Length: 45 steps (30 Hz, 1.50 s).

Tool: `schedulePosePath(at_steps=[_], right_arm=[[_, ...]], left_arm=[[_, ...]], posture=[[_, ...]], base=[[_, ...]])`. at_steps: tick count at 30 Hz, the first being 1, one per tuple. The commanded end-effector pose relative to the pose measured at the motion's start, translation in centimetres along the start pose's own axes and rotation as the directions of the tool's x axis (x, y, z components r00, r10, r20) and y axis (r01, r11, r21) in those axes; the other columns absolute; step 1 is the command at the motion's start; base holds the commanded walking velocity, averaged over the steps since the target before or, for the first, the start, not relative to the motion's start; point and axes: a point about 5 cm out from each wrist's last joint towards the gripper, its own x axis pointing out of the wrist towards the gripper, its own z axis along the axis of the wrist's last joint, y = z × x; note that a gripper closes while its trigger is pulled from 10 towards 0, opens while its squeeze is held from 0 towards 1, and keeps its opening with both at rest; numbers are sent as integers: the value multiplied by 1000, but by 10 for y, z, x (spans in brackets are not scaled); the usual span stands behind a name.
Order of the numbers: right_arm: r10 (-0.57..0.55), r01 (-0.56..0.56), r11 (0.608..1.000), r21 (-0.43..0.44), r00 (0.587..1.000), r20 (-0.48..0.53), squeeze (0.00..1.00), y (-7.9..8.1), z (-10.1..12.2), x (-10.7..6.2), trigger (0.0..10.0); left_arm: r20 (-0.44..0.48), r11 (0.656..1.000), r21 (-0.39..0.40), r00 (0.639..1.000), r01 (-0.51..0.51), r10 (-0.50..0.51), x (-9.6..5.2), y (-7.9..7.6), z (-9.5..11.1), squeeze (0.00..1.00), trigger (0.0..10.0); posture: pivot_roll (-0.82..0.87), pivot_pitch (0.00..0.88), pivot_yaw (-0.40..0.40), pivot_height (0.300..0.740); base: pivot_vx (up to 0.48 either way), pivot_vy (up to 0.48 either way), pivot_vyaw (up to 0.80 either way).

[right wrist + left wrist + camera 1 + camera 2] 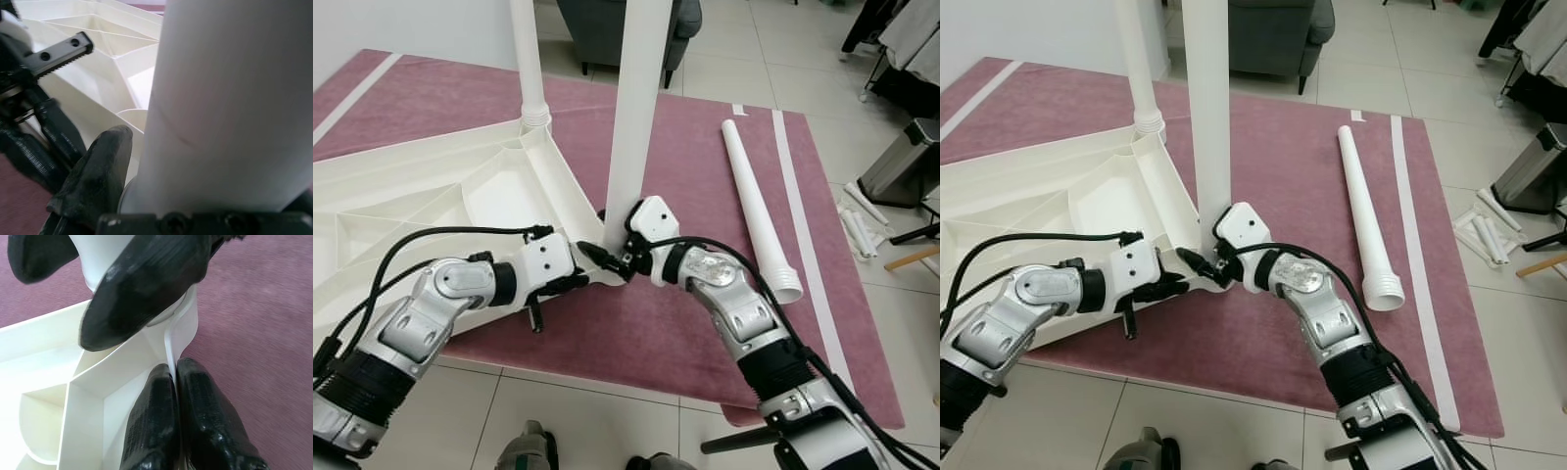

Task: Building children table

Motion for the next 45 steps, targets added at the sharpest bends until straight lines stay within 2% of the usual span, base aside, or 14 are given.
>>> schedulePosePath(at_steps=[1, 5, 6, 18, 24, 25, 27, 32, 40, 41, 42, 43, 44, 45], right_arm=[[-76, 75, 997, -34, 996, -35, 0, -29, 1, -17, 10000], [-38, 36, 999, -34, 999, -36, 0, -30, 2, -16, 10000], [-50, 48, 998, -32, 998, -46, 0, -31, 0, -16, 0], [-283, 290, 956, 29, 947, -149, 0, -29, -25, -13, 0], [-520, 554, 831, 58, 809, -275, 0, -22, -47, -12, 0], [-616, 669, 741, 60, 713, -335, 0, -17, -58, -13, 0], [-616, 669, 741, 60, 713, -335, 0, -17, -58, -13, 0], [-727, 804, 594, 25, 550, -410, 0, 1, -70, -11, 0], [-722, 819, 568, 81, 543, -429, 0, 23, -67, 4, 0], [-724, 811, 577, 97, 563, -398, 0, 20, -62, 6, 4784], [-724, 811, 577, 97, 563, -398, 0, 20, -62, 6, 4784], [-723, 797, 594, 112, 589, -362, 0, 17, -58, 8, 10000], [-728, 789, 603, 115, 603, -326, 0, 13, -53, 8, 10000], [-722, 770, 624, 135, 634, -276, 1000, 9, -46, 8, 10000]], left_arm=[[-27, 950, 26, 950, 311, -311, -10, -25, -3, 0, 0], [-31, 947, 19, 947, 321, -321, -13, -30, -4, 0, 0], [-27, 949, 16, 949, 314, -314, -13, -31, -3, 0, 0], [75, 974, -13, 972, 225, -224, 8, -19, 14, 0, 0], [117, 991, -39, 986, 128, -122, 30, 0, 24, 0, 0], [139, 994, -55, 987, 94, -85, 42, 10, 30, 0, 0], [139, 994, -55, 987, 94, -85, 42, 10, 30, 0, 0], [159, 996, -76, 986, 53, -41, 61, 25, 41, 0, 0], [160, 996, -75, 987, 47, -34, 65, 31, 43, 0, 0], [153, 996, -74, 987, 51, -39, 62, 30, 40, 0, 0], [153, 996, -74, 987, 51, -39, 62, 30, 40, 0, 0], [146, 996, -73, 988, 56, -45, 60, 29, 37, 0, 0], [138, 996, -72, 989, 60, -50, 57, 27, 34, 0, 0], [129, 995, -71, 990, 64, -55, 55, 25, 31, 0, 0]], posture=[[175, 87, -25, 740], [177, 85, -28, 740], [177, 85, -28, 740], [165, 80, -23, 740], [156, 76, -14, 740], [152, 76, -9, 740], [152, 76, -9, 740], [147, 77, -5, 740], [141, 79, 5, 740], [142, 79, 4, 740], [142, 79, 4, 740], [145, 79, 1, 740], [148, 79, 0, 740], [150, 79, -2, 740]], base=[[0, 0, 0], [0, 0, 0], [0, 0, 0], [0, 0, 0], [0, 0, 0], [0, 0, 0], [0, 0, 0], [0, 0, 0], [0, 0, 0], [0, 0, 0], [0, 0, 0], [0, 0, 0], [0, 0, 0], [0, 0, 0]])
